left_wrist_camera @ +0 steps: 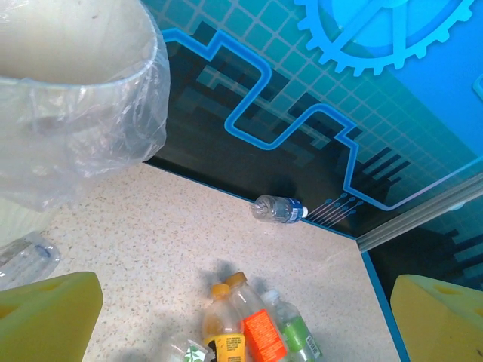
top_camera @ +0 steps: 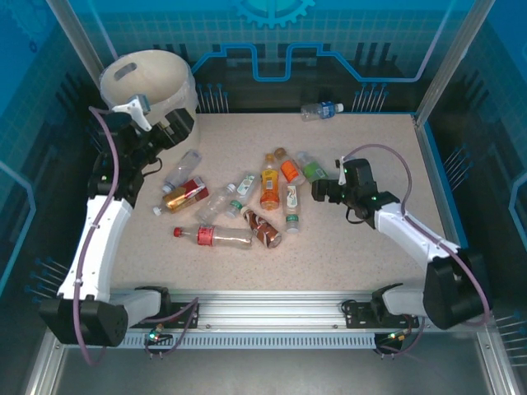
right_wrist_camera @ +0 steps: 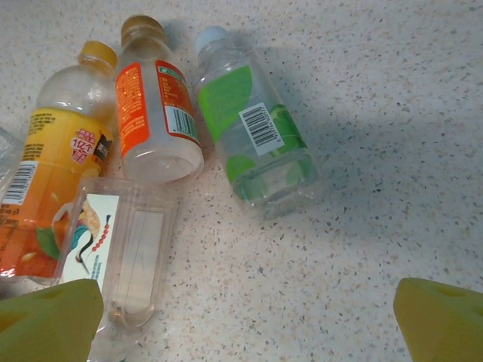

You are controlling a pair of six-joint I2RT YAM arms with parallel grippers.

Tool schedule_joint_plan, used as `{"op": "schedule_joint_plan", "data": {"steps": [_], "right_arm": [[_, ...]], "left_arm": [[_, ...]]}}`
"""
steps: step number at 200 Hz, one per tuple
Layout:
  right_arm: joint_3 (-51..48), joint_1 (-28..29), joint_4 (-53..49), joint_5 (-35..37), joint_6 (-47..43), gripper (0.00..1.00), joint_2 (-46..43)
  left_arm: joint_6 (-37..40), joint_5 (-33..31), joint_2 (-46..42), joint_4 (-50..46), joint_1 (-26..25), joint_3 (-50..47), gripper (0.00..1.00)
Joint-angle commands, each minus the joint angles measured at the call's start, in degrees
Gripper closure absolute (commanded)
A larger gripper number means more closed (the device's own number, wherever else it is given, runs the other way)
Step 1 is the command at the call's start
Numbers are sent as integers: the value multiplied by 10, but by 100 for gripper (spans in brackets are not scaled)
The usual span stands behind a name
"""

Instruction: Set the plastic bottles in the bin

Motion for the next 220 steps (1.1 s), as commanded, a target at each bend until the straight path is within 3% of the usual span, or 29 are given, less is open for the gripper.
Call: {"op": "schedule_joint_plan", "data": {"steps": [1, 23, 69, 131, 220], "right_arm": [[61, -26, -39, -47, -24, 0, 52], [108, -36, -67, -65, -48, 0, 107], [215, -36, -162, -29, -149, 0, 225], [283, -36, -216, -19, -218, 1, 304], [362, -29, -249, -5, -226, 15, 393]], "left_arm": [[15, -24, -23, -34, -2, -27, 1], [5, -30, -37, -47, -2, -52, 1], [8, -39, -65, -91, -1, -75, 1], [7, -27, -105, -152, -1, -100, 1], [-35, 19, -124, -123, -2, -160, 1]]}}
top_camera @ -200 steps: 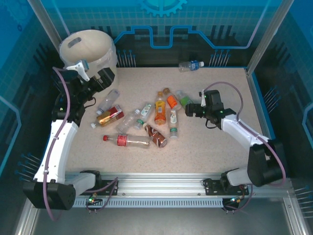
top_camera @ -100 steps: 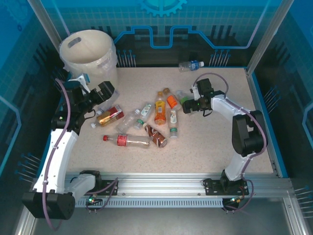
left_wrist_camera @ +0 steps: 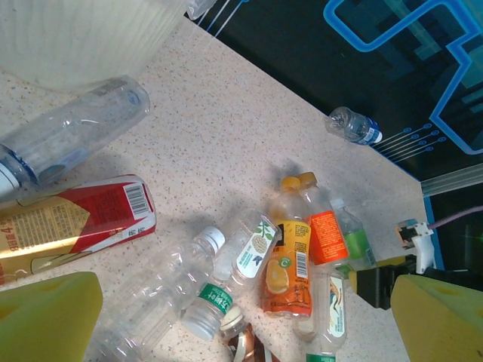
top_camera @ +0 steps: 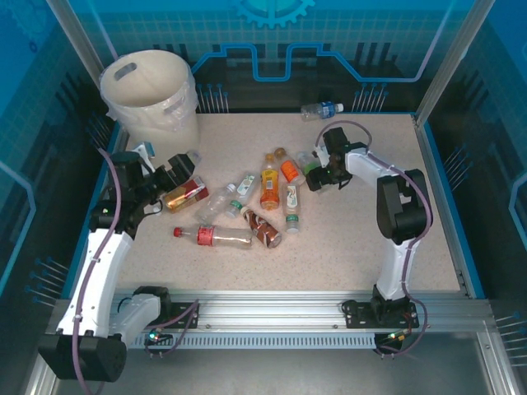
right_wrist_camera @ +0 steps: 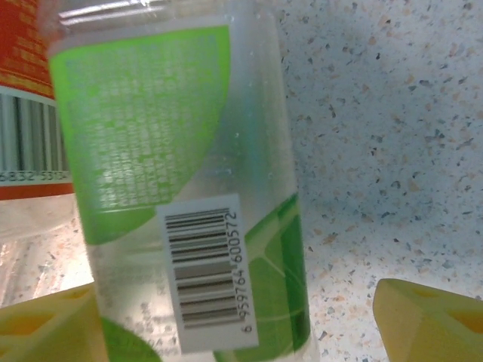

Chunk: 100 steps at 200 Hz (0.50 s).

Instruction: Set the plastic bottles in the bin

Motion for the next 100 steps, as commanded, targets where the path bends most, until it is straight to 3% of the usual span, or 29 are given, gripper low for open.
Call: {"op": "schedule_joint_plan", "data": {"steps": [1, 52, 100], "right_arm": [[15, 1, -22, 8, -5, 15, 11], [9, 4, -2, 8, 11, 28, 12], [-37, 4, 26, 25, 33, 41, -43]], "left_arm": [[-18, 38, -6, 9, -2, -15, 1], [-22, 84, -4, 30, -2, -32, 1], [-31, 142, 14, 80, -16, -44, 1]]}}
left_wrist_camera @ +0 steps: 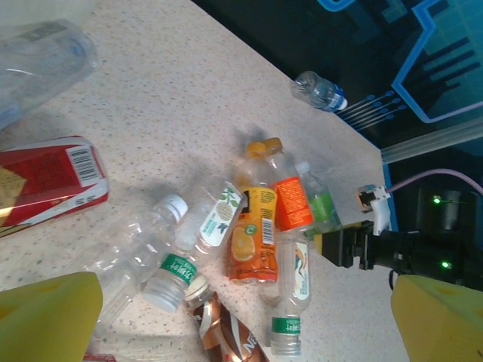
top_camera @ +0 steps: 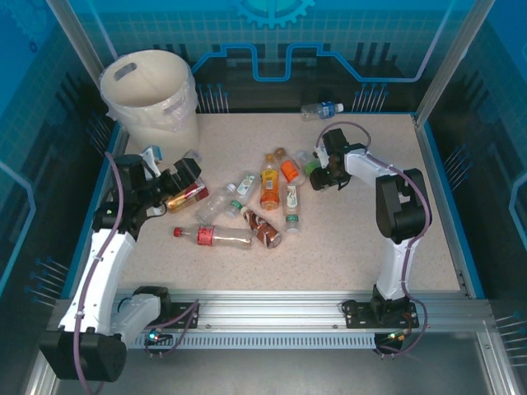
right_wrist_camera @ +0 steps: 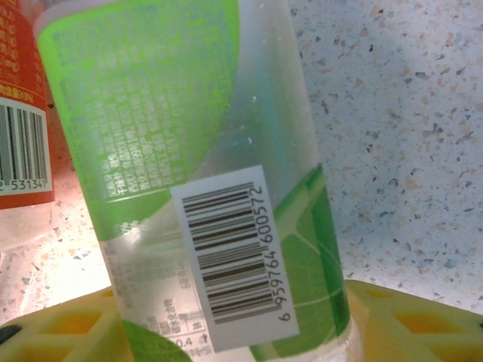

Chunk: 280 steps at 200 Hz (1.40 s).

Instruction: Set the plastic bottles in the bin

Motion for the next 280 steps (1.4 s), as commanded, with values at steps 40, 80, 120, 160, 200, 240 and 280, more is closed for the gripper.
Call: {"op": "schedule_joint_plan", "data": {"steps": [40, 80, 120, 160, 200, 240, 280], "right_arm": [[-95, 4, 47, 1, 58, 46, -135], [-174, 12, 99, -79, 99, 49, -244], [-205, 41, 137, -176, 121, 50, -316], [-204, 81, 154, -221, 183, 50, -336], [-203, 126, 171, -222, 229, 50, -339], [-201, 169, 201, -212, 256, 50, -335], [-182, 193, 205, -226, 255, 49, -321]], "left_arm": [[-1, 62, 50, 94, -78, -10, 1], [-26, 64, 98, 171, -125, -8, 1], [-65, 108, 150, 271, -157, -7, 1], [-78, 111, 201, 317, -198, 15, 1], [-77, 47, 224, 310, -238, 36, 1], [-80, -45, 233, 275, -264, 48, 1], [-80, -66, 249, 256, -273, 62, 1]]}}
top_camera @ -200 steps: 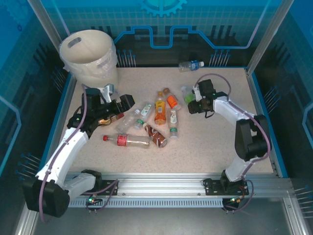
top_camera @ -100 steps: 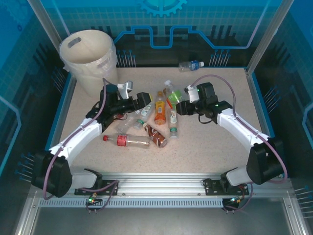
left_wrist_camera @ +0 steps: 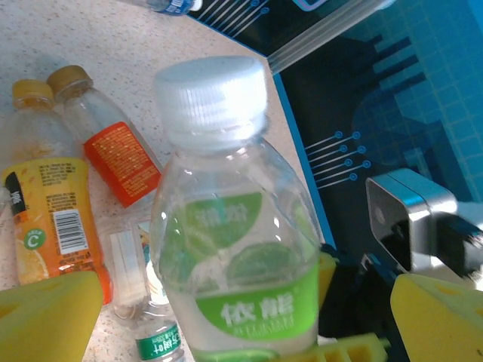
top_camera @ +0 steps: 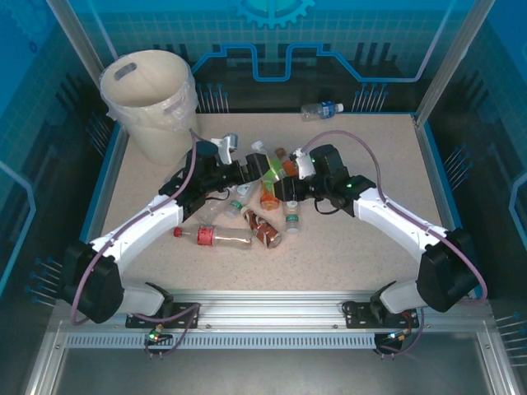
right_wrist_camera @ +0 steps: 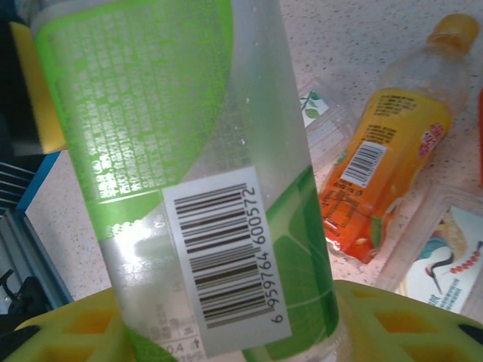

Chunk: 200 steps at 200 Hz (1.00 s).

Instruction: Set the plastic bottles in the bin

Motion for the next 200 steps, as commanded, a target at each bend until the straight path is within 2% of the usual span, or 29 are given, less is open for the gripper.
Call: {"op": "schedule_joint_plan", "data": {"steps": [1, 45, 101, 123, 183, 188, 200], "right_arm": [[20, 15, 23, -18, 10, 49, 6], [32, 36, 30, -38, 6, 48, 8], [44, 46, 35, -54, 1, 44, 19], [53, 46, 21, -74, -23, 41, 24], [46, 46, -6, -43, -70, 8, -4], [43, 46, -9, -32, -71, 1, -8], [37, 44, -10, -5, -73, 0, -20]], "left_arm": [[-6, -36, 15, -24, -6, 25, 1], [-12, -60, 29, -38, -14, 32, 4], [-11, -39, 40, -34, -19, 39, 33], [-8, -43, 40, -35, -18, 38, 41], [1, -85, 26, -42, -19, 31, 45], [5, -91, 25, -46, -18, 33, 45], [15, -109, 20, -59, -18, 37, 45]]}}
